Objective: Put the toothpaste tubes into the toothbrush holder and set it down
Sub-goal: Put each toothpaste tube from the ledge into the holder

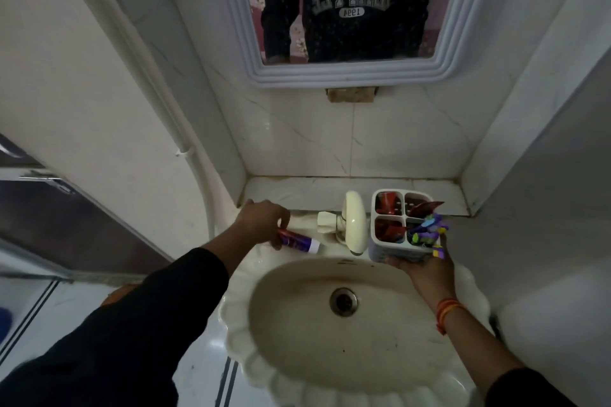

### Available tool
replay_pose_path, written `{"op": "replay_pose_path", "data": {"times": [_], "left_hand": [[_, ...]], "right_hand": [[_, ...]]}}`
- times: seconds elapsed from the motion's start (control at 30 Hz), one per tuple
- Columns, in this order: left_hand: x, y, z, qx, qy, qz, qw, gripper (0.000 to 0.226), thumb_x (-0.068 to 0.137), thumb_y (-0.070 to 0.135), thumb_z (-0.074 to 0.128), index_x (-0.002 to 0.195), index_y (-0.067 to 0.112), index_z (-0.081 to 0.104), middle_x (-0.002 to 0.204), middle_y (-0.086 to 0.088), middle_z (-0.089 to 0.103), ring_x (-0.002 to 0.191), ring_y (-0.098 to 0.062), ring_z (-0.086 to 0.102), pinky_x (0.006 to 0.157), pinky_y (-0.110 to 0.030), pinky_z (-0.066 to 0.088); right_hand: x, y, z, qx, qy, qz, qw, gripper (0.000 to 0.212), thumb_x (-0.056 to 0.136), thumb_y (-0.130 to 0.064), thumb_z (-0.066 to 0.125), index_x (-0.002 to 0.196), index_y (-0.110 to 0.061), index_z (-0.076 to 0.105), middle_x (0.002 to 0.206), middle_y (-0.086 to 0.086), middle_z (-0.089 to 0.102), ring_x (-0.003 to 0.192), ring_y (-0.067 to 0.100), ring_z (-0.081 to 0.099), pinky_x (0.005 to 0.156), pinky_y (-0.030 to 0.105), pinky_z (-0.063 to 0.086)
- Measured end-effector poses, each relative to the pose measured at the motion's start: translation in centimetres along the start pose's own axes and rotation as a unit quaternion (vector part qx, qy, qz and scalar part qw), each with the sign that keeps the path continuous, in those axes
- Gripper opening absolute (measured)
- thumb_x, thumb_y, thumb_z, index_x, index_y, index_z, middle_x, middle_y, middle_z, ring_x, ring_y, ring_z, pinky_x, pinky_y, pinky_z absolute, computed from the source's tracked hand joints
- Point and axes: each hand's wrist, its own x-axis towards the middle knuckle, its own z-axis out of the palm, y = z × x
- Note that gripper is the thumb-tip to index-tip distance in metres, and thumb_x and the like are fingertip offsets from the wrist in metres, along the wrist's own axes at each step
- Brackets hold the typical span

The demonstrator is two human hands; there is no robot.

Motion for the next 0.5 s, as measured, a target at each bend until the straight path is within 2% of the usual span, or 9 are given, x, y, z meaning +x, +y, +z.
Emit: {"op": "replay_pose_path", "data": {"times": [0.07,0.13,0.17,0.23,0.3,0.37,0.4,0.47,0.5], "left_hand": [[-0.5,-0.1,-2.4,-0.096,0.017,-0.016,0.995,0.042,0.064,0.039,0.09,0.102,0.029,0.075,0.101,0.003,0.071,0.09,-0.018,0.068,0.083,-0.034,0.058],[-1.2,0.5,-5.2,-0.151,0.07,-0.016,0.986,0.034,0.07,0.037,0.086,0.1,0.023,0.079,0.095,-0.002,0.074,0.086,-0.021,0.07,0.078,-0.034,0.06],[-1.6,1.1,-6.6,-0.156,0.096,-0.014,0.983,0.032,0.073,0.034,0.084,0.101,0.02,0.079,0.094,-0.004,0.074,0.085,-0.022,0.07,0.078,-0.035,0.06],[-2.8,2.5,-9.2,-0.161,0.139,-0.007,0.977,0.024,0.078,0.028,0.078,0.099,0.018,0.079,0.092,-0.006,0.074,0.083,-0.024,0.069,0.078,-0.037,0.06],[-4.0,3.9,-11.5,-0.164,0.191,0.006,0.968,0.019,0.083,0.023,0.073,0.1,0.017,0.078,0.091,-0.006,0.074,0.081,-0.023,0.069,0.073,-0.035,0.057],[-5.6,5.5,-13.6,-0.168,0.248,0.024,0.954,0.019,0.089,0.02,0.068,0.106,0.017,0.076,0.091,-0.004,0.072,0.082,-0.021,0.067,0.072,-0.033,0.053],[-6.3,6.3,-14.5,-0.177,0.275,0.038,0.944,0.019,0.091,0.018,0.067,0.108,0.017,0.075,0.091,-0.003,0.072,0.082,-0.02,0.067,0.073,-0.032,0.053],[-7.6,8.2,-16.3,-0.206,0.313,0.074,0.924,0.017,0.092,0.018,0.067,0.108,0.018,0.075,0.09,0.0,0.072,0.076,-0.012,0.064,0.071,-0.024,0.051],[-8.0,9.2,-17.0,-0.219,0.319,0.09,0.918,0.015,0.092,0.02,0.068,0.106,0.019,0.076,0.088,0.001,0.072,0.072,-0.008,0.062,0.069,-0.021,0.049]], "right_hand": [[0.1,0.0,0.0,-0.009,-0.006,-0.009,1.0,0.085,0.057,0.024,0.086,0.131,0.0,0.052,0.116,0.009,0.062,0.094,0.001,0.063,0.065,-0.005,0.045],[0.1,0.5,-0.3,-0.022,-0.007,0.001,1.0,0.084,0.058,0.021,0.087,0.132,0.003,0.051,0.115,0.008,0.062,0.098,0.013,0.059,0.065,-0.005,0.045],[0.1,0.6,-0.4,-0.03,-0.013,0.011,0.999,0.083,0.059,0.013,0.09,0.132,0.002,0.052,0.115,0.007,0.064,0.098,0.014,0.061,0.067,-0.002,0.047],[0.0,1.3,-0.5,-0.044,-0.035,0.059,0.997,0.083,0.062,-0.015,0.096,0.133,-0.002,0.056,0.116,0.007,0.068,0.096,0.011,0.066,0.067,0.007,0.049],[0.1,1.5,-0.6,-0.026,-0.049,0.084,0.995,0.078,0.069,-0.026,0.093,0.135,-0.003,0.057,0.119,0.009,0.07,0.085,0.001,0.064,0.064,0.012,0.049],[0.2,0.9,-0.5,0.013,-0.053,0.086,0.995,0.058,0.083,-0.013,0.083,0.133,-0.003,0.057,0.117,0.009,0.068,0.078,-0.001,0.068,0.062,0.012,0.053],[0.3,0.7,-0.4,-0.005,-0.041,0.056,0.998,0.053,0.084,-0.002,0.079,0.132,-0.002,0.056,0.117,0.009,0.066,0.08,-0.005,0.07,0.062,0.011,0.055],[0.0,0.1,-0.4,-0.003,-0.016,0.028,0.999,0.075,0.068,0.007,0.087,0.133,-0.006,0.053,0.121,0.007,0.063,0.093,-0.011,0.067,0.072,0.01,0.057],[0.1,0.3,-0.3,-0.005,-0.006,0.028,1.0,0.086,0.058,0.002,0.094,0.132,-0.012,0.052,0.121,0.004,0.064,0.103,-0.001,0.067,0.081,0.012,0.057]]}}
